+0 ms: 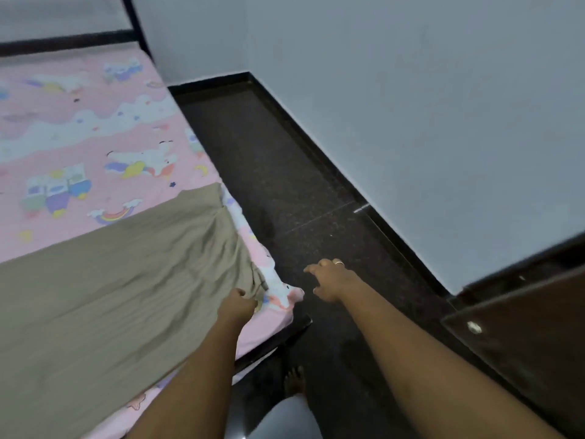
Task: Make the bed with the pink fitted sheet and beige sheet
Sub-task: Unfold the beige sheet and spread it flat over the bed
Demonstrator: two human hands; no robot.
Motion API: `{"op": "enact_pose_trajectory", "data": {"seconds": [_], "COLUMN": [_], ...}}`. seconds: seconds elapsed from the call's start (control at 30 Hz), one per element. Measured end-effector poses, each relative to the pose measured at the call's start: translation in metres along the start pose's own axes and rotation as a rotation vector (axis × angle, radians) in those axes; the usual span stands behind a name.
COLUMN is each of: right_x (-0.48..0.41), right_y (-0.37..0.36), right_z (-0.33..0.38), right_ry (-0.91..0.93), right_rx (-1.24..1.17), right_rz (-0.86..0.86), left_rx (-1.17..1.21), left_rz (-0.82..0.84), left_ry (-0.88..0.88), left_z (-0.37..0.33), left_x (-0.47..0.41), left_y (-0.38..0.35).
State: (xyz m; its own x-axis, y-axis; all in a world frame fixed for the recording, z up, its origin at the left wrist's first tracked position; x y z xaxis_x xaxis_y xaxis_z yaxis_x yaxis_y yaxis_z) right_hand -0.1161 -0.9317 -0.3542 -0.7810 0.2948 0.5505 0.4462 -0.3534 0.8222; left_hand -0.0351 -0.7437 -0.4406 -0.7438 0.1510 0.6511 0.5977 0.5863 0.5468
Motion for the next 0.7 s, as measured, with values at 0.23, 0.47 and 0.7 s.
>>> {"op": "enact_pose_trajectory", "data": {"seconds": [0.23,0.47,0.7], "right_x": [-0.105,-0.209,-0.308], "right_y": [0.051,0.106,0.102], "right_z": [0.013,0.012,0.073], "right_ry": [0.297,0.298,0.503], "right_rx": [0.202,0.266,0.276], "right_rz": [0.107,0.150,0.314], "left_rx": [0.285,0.466,0.863], "left_rz": [-0.058,-0.126,-0.342], "left_ry": [0.231,0.364,0.696], "left_z": [-0.017,-0.039,-0.012], "left_x": [-0.071,-0.113,-0.122], "left_y": [-0.001,0.022,0.012]}}
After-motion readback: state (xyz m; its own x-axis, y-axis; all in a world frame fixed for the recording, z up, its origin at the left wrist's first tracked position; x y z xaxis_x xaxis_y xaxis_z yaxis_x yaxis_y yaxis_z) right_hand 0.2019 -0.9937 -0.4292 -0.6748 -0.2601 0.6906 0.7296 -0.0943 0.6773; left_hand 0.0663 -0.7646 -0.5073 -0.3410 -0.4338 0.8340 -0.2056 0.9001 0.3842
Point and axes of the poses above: each hand's wrist, its own x-axis away from the middle knuckle, its own y-axis out of the back of the hand, z = x × y, the point moved 3 cm from there along -x, towards the middle knuckle, and after that the axes turned 3 degrees about -z, right-handed, at the moved point
